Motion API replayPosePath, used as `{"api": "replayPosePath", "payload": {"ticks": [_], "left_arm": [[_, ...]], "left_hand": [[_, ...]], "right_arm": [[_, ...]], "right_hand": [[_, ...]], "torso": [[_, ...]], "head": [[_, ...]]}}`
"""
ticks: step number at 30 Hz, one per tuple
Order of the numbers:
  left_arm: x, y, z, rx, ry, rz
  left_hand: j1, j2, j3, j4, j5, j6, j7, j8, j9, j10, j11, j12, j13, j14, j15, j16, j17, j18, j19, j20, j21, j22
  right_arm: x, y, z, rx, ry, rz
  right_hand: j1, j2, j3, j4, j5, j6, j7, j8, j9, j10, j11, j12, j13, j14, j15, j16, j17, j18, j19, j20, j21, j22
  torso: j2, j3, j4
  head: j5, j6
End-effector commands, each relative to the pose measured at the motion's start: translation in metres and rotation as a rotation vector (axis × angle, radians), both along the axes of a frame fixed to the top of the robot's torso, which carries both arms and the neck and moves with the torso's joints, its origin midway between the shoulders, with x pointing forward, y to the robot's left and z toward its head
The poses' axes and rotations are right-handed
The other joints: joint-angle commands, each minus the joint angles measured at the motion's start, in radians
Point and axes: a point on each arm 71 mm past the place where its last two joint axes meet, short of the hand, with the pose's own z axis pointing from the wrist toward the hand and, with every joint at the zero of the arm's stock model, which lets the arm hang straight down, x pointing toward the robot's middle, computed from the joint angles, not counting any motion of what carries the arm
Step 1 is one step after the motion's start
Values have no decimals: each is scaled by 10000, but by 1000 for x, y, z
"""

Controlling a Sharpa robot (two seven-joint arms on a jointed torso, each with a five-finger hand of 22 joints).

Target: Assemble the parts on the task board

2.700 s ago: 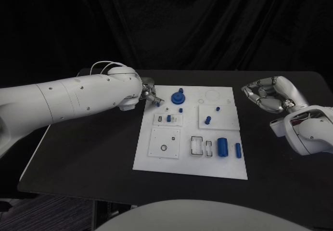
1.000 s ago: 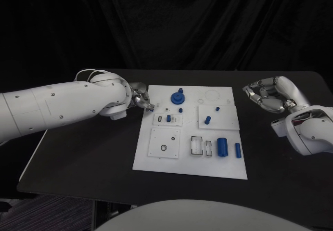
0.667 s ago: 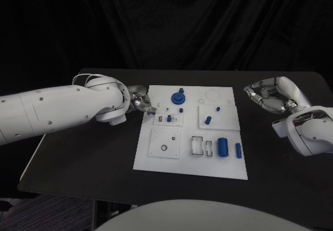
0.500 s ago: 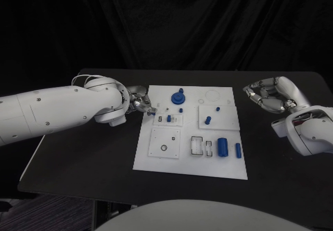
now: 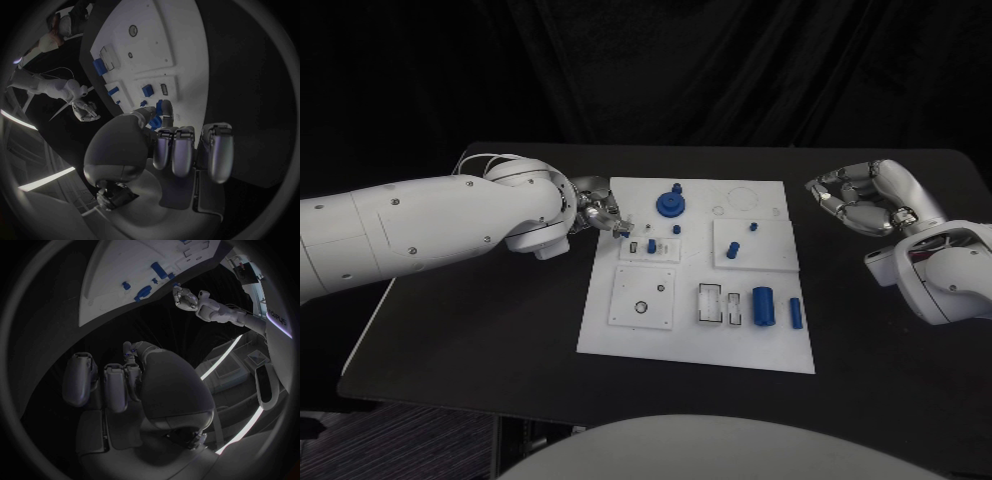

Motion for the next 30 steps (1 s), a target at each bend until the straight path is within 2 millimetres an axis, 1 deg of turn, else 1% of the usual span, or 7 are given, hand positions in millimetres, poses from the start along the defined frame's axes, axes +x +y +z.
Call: {"api": "replayPosePath", "payload": {"ticks": [1,4,8,10,14,17,30], "left_arm": [[0,-5,-1,-251,-12,-236],[0,-8,-2,-228,3,-305],[0,-8,-5,-91,50,-374],[0,-9,-7,-37,95,-384],[-1,-9,-9,32,179,-405],[-1,-10,-12,76,252,-427],[-3,-10,-20,133,428,-396]], "left_hand": [[-67,69,-72,22,-111,25,-3,-72,25,1057,-52,-5,2629,1076,-28,27,2635,64,439,-19,-78,1879],[-87,89,-100,38,-180,31,0,-74,28,1057,-49,-5,2629,1076,-27,27,2635,66,434,-18,-85,1874],[-91,101,-107,44,-199,33,-1,-74,29,1057,-49,-5,2629,1076,-26,27,2635,66,435,-17,-85,1875],[-95,107,-109,47,-206,34,-1,-75,29,1057,-48,-5,2629,1076,-26,27,2635,67,432,-17,-89,1872],[-96,119,-110,51,-212,36,-1,-75,29,1057,-49,-5,2629,1076,-26,27,2635,69,429,-17,-94,1868],[-96,119,-110,51,-212,36,-1,-75,29,1057,-49,-5,2629,1076,-26,27,2635,69,429,-17,-94,1868],[-105,165,-115,67,-231,37,0,-80,29,1057,-48,-5,2629,1076,-24,27,2635,81,402,-15,-130,1836]], "right_arm": [[0,0,-2,-20,128,-80],[0,0,-2,-20,129,-72],[0,1,-2,-19,132,-54],[0,1,-2,-18,131,-47],[0,1,-2,-19,132,-38],[0,1,-2,-20,133,-33],[1,1,-2,-25,142,-18]], "right_hand": [[97,22,-7,-53,41,-76,1,44,13,24,-10,-9,653,665,-63,-21,1218,55,81,16,5,1564],[97,22,-7,-53,41,-76,1,44,13,24,-10,-9,653,665,-63,-21,1218,55,81,16,5,1564],[98,25,-1,-58,41,-74,1,47,15,35,-10,1,666,666,-62,-20,1220,52,87,16,16,1569],[98,25,-1,-58,41,-74,1,47,15,35,-10,1,666,666,-62,-20,1220,52,87,16,16,1569],[98,25,-1,-58,41,-74,1,47,15,35,-10,1,666,666,-62,-20,1220,52,87,16,16,1569],[98,25,-1,-58,41,-74,1,47,15,35,-10,1,666,666,-62,-20,1220,52,87,16,16,1569],[96,28,5,-67,41,-69,1,53,17,53,-10,15,684,668,-61,-17,1222,51,89,17,19,1572]], "torso": [[-3,1,4],[4,3,-9],[1,-2,7],[3,1,0],[-5,4,9],[-10,9,-2],[-9,3,4]], "head": [[19,-3],[35,-3],[13,-3],[24,-3],[15,-3],[42,-3],[32,-3]]}}
